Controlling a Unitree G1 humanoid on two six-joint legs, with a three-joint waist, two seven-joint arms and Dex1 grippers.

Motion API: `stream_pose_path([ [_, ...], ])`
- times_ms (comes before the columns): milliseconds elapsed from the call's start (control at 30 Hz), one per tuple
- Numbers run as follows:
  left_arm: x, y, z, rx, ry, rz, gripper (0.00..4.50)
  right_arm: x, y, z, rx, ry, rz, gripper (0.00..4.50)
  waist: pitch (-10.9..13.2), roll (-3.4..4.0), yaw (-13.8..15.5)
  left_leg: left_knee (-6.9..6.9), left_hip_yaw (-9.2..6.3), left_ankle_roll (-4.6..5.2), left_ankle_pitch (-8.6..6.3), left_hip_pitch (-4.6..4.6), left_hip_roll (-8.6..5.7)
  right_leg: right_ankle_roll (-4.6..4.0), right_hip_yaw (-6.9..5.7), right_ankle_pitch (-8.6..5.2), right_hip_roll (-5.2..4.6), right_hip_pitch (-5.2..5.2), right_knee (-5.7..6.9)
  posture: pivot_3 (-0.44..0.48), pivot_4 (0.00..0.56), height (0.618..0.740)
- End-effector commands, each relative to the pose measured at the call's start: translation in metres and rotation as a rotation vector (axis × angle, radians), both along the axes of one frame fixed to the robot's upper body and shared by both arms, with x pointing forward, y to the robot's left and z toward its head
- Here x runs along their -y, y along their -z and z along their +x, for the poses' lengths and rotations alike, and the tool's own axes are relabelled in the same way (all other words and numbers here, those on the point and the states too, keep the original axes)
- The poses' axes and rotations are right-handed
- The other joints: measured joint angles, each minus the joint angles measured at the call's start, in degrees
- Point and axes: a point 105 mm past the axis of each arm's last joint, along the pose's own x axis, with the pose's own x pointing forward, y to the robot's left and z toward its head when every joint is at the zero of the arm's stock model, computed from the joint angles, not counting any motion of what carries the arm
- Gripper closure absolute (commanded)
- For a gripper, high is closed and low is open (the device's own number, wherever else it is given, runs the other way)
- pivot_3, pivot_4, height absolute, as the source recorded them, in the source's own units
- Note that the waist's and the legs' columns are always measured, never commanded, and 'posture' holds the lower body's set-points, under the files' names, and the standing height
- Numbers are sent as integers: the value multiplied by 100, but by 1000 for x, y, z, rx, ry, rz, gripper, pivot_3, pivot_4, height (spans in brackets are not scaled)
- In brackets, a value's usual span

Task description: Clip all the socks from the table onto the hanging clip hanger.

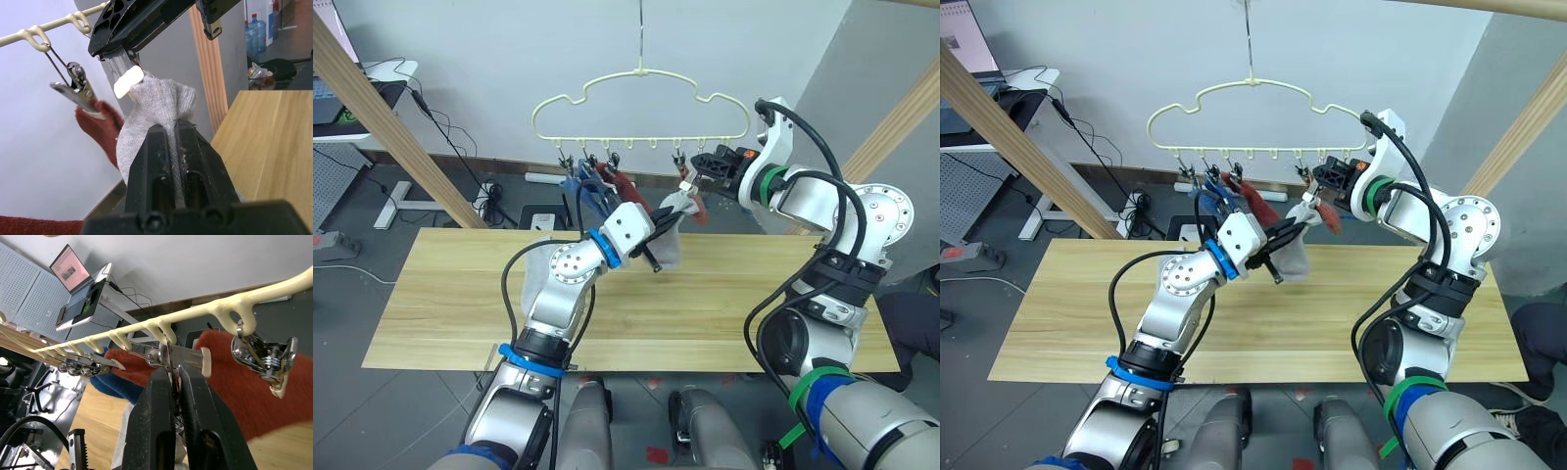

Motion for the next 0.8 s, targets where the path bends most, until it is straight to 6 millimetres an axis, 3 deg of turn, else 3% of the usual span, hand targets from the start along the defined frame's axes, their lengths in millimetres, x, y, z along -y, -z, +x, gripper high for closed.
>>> stream_pose_path([
  [33,6,-16,-1,76,5,-10,4470,-2,-6,-4,13,-7,4,4500,0,0,0,0,0,0,0,0,0,0,0,0,0,0,0,21,235,740],
  [233,11,-23,3,99,0,-21,4470,-9,-4,-7,1,-26,8,4500,0,0,-5,-1,1,0,0,0,0,0,-1,0,1,-1,0,21,235,740],
  [633,23,-25,-7,36,78,-87,4500,7,-11,-9,70,-20,-21,230,0,0,-16,-1,6,0,0,-2,0,0,-1,0,1,-4,0,19,238,740],
  [733,30,-23,-12,-49,126,-142,4500,19,-17,-9,98,-6,-24,37,0,1,-16,-1,5,1,0,-2,0,0,-1,0,1,-4,-1,15,240,740],
  [800,32,-24,-12,-111,142,-197,3966,24,-22,-11,124,-12,-23,0,1,1,-23,-1,7,1,0,-2,-1,0,0,0,1,-4,-1,9,241,740],
])
